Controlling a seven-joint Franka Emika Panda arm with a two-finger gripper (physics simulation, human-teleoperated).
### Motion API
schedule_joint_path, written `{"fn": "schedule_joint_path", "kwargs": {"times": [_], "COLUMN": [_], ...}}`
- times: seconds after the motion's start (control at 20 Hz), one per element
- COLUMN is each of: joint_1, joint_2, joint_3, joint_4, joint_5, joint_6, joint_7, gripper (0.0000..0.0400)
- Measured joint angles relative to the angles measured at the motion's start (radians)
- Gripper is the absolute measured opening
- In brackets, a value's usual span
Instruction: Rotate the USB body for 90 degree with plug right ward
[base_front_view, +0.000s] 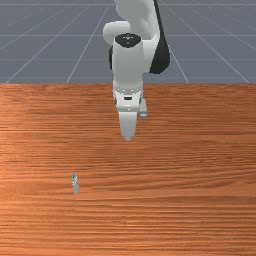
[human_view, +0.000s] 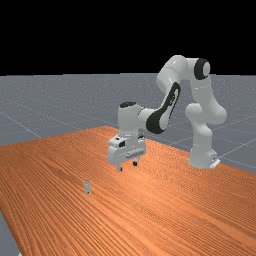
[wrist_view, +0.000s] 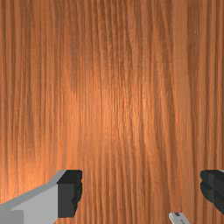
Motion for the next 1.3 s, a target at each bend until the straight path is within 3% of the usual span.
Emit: {"fn": "schedule_joint_path", "kwargs": {"times": [0.05, 0.1, 0.15, 0.25, 0.6, 0.75, 0.8, 0.85, 0.9, 1.0, 1.05, 1.15, 1.3], "joint_1": [0.000, 0.000, 0.000, 0.000, -0.015, -0.103, -0.084, -0.163, -0.156, -0.189, -0.216, -0.236, -0.233], "joint_2": [0.000, 0.000, 0.000, 0.000, 0.001, 0.018, 0.026, 0.044, 0.049, 0.067, 0.100, 0.148, 0.316], "joint_3": [0.000, 0.000, 0.000, 0.000, -0.022, -0.021, -0.074, -0.035, -0.075, -0.084, -0.078, -0.085, -0.079], "joint_4": [0.000, 0.000, 0.000, 0.000, 0.002, 0.030, 0.037, 0.071, 0.076, 0.103, 0.170, 0.253, 0.547], "joint_5": [0.000, 0.000, 0.000, 0.000, -0.027, 0.005, -0.067, 0.009, -0.022, -0.015, 0.008, 0.011, 0.015], "joint_6": [0.000, 0.000, 0.000, 0.000, 0.000, -0.009, 0.001, -0.023, -0.016, -0.023, -0.106, -0.151, -0.279], "joint_7": [0.000, 0.000, 0.000, 0.000, -0.021, -0.222, -0.134, -0.326, -0.239, -0.283, -0.324, -0.335, -0.315], "gripper": [0.0243, 0.0148, 0.0090, 0.0033, 0.0001, 0.0000, 0.0000, 0.0000, 0.0000, 0.0000, 0.0000, 0.0000, 0.0000]}}
